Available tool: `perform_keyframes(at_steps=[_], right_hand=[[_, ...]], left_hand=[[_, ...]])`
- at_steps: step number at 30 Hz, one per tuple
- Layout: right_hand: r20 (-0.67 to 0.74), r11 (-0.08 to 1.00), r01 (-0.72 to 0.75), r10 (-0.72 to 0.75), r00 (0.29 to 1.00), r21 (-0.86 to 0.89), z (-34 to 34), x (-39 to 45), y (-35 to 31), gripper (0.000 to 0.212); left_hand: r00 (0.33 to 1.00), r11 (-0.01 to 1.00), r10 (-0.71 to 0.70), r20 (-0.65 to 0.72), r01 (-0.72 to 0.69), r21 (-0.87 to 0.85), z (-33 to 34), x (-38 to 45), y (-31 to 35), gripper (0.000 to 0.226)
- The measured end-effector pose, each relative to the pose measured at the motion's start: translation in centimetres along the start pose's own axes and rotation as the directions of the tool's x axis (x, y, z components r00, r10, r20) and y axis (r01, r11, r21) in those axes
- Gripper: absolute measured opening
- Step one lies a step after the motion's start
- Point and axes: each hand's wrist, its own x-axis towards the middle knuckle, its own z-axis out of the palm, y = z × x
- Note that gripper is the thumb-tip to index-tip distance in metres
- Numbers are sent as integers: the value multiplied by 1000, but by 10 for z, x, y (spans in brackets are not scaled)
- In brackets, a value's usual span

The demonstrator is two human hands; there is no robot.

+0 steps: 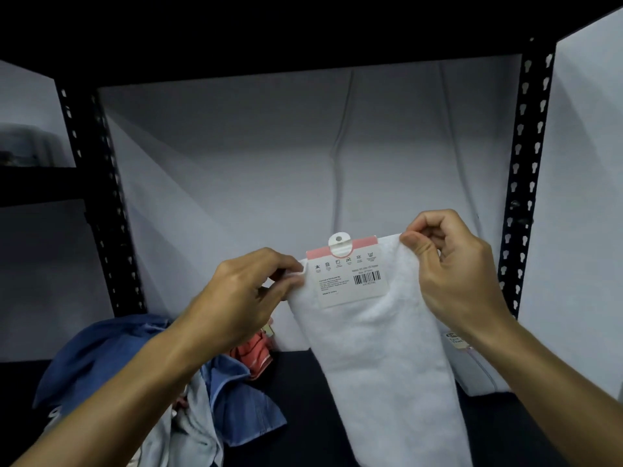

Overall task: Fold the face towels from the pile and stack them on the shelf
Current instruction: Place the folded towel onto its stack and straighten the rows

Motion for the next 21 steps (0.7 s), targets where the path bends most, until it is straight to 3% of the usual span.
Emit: perform_keyframes(at_steps=[3,5,7,10,14,18,21], right_hand=[[6,999,32,-32,999,-43,-2,0,3,15],[-2,997,39,-39,999,-60,-4,-1,7,14],[4,998,25,-25,1000,-60,-5,-3,11,13],[28,999,9,-8,1000,-48,-3,-8,14,13],[27,1000,15,-14,1000,-21,-2,-10,11,21],[15,999,37,-37,999,4,-4,-12,9,22],[33,997,75,-74,997,-15,-9,-18,9,18]], left_hand=[[997,999,-40,64,41,-20,-1,0,0,19],[985,980,-153,85,162,-115,-2,-1,4,15],[954,919,-290,76,300,-255,-2,0,6,4],[908,838,-417,44,402,-368,-1,4,5,11],[884,797,-467,3,422,-432,0,10,3,17],[898,836,-437,-52,384,-392,-1,8,12,11],[901,834,-429,-62,369,-411,-1,2,20,21]])
